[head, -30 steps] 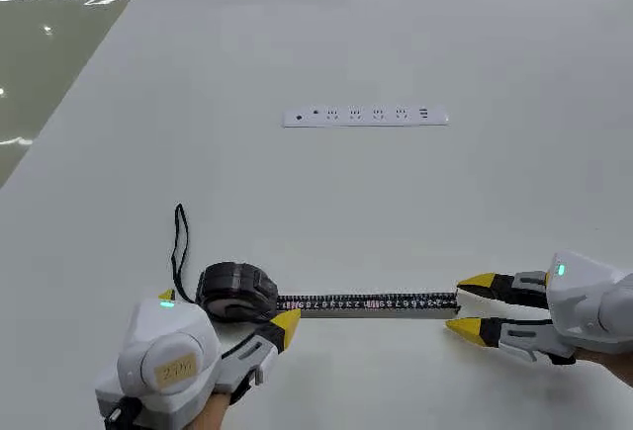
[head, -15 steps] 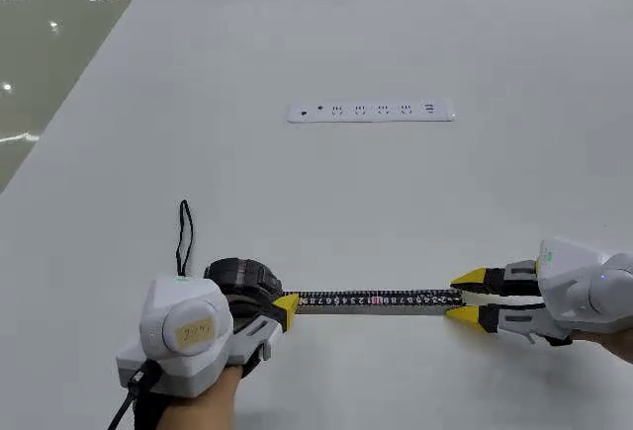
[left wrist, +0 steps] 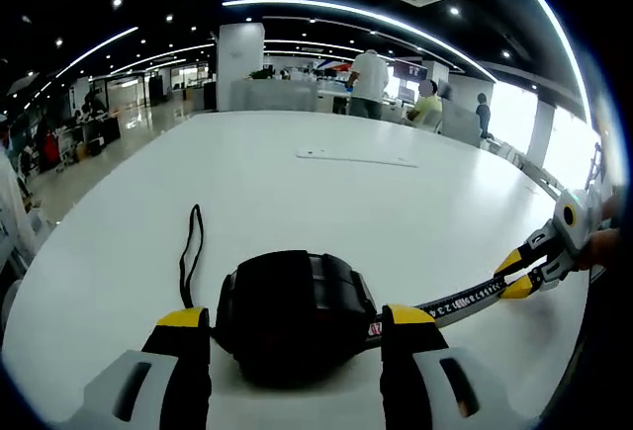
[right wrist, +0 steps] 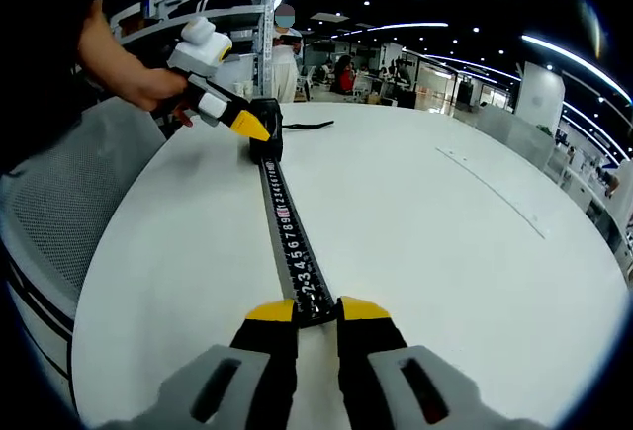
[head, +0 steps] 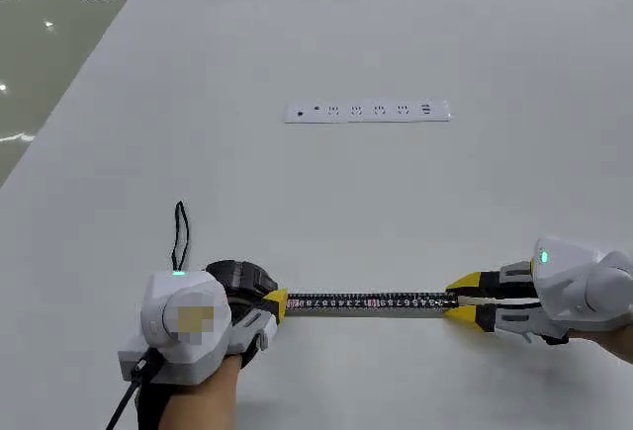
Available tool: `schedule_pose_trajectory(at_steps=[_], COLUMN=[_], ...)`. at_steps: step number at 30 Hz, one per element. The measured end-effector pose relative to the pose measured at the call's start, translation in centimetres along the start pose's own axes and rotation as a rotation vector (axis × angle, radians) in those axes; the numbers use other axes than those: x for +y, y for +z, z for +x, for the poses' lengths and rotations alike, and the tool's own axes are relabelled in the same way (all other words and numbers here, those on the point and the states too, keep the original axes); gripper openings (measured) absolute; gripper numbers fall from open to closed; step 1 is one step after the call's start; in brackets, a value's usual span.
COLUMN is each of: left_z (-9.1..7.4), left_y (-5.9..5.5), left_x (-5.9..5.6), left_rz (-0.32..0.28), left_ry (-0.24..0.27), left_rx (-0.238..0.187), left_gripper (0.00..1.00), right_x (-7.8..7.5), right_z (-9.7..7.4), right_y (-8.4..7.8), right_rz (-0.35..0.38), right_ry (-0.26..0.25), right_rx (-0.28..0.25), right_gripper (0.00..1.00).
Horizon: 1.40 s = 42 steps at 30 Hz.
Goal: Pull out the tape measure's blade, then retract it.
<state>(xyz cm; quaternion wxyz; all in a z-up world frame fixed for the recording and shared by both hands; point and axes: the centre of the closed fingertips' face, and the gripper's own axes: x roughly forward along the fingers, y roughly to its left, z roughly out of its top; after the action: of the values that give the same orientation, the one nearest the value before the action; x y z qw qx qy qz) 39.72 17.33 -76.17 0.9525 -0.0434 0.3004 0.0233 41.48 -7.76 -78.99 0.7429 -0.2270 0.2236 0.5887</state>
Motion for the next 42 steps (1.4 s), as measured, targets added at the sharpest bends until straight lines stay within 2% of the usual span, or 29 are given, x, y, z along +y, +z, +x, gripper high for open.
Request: schedule_pose_trajectory(at_steps=[5,11,16,20,28,31,42], left_z=[0.29,0.52,0.52,0.51,0.42,0.39,0.37], left_y=[0.07,-0.22,-0.34,-0.40,-0.45,-0.46,-0.45], left_x=[-0.20,0.15,0.11,0.12,0.19,0.21,0.26], left_rz=[-0.013,-0.026,-0.024,-0.018,0.007,0.010,-0.015], left_ry=[-0.001,0.007,0.014,0.007,0.006,0.001,-0.010], left_rx=[0.016,0.051,0.061,0.086,0.083,0.094,0.096], left_gripper=[0.66,0.63,0.63,0.61,0.58,0.57,0.57], right_x=[-0.02,0.02,0.05,0.06,0.11,0.12,-0.04], right_z=[-0.01,-0.01,-0.04,-0.07,-0.10,-0.11,-0.11], right_y=[-0.09,-0.13,-0.13,-0.15,-0.23,-0.17,-0.15], right_rz=[-0.007,-0.007,-0.016,-0.018,-0.031,-0.033,-0.037], right_ry=[-0.001,-0.002,-0.003,-0.001,0.003,0.002,0.001], right_rx=[0.006,0.010,0.015,0.018,0.029,0.029,0.029], right_gripper=[0.13,0.13,0.13,0.13,0.13,0.13,0.13])
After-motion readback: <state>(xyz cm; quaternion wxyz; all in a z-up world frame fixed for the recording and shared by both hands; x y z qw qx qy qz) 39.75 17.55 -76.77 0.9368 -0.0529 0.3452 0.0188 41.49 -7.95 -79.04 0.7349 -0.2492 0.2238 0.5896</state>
